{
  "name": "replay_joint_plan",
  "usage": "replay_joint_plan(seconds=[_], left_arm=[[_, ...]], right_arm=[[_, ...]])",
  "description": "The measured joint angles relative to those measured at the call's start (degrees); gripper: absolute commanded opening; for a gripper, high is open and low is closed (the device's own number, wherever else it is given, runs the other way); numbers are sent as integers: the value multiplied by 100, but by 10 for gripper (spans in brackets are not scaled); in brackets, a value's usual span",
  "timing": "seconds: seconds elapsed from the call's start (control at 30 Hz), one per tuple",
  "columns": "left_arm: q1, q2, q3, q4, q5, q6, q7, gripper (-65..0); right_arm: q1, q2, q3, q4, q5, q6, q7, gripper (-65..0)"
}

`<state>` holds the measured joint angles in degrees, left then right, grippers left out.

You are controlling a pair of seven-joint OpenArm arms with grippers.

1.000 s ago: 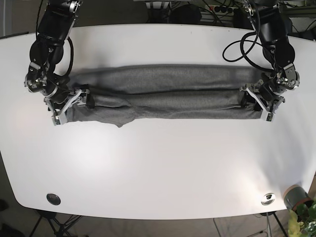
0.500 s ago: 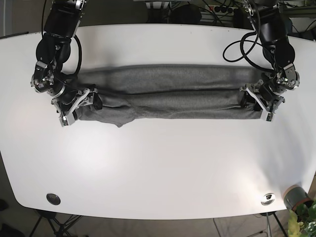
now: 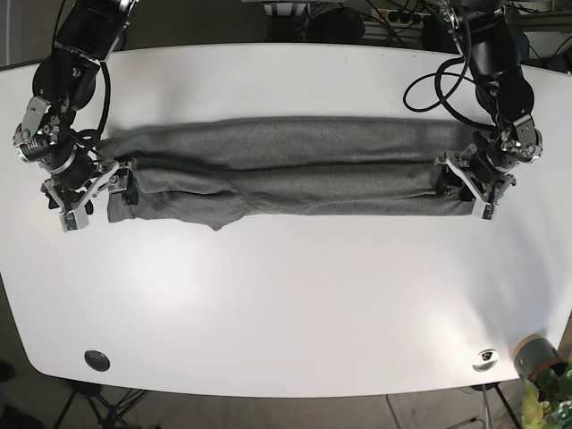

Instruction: Fold the T-shirt properly

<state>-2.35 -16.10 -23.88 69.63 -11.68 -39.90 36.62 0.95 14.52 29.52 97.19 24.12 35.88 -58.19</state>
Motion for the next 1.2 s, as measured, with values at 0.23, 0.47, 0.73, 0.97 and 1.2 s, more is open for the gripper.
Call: replay_joint_plan(seconds=[0.23,0.47,0.73,0.97,1.2], left_arm=[[9,-2,0,0,-20,-2,-4,-326],[11,0,0,0,-22,0,-13,-326],[98,-4,0,0,-26,2,-57,-326],[111,-15,0,0,-44,-2,-68,-326],[114,-13,0,0,-44,0,-70,-326]], right_arm=[[70,-387,-227,197,24,15,-103,-87],[293,-337,-719,-710,13,-7,374,-87],[308,-98,-848,-1600,-26,-48,916,-89],[332,52,-841,-1757,2,-31,1023,-100],[175,37,-850,-1738,7,-4,1008,-289]])
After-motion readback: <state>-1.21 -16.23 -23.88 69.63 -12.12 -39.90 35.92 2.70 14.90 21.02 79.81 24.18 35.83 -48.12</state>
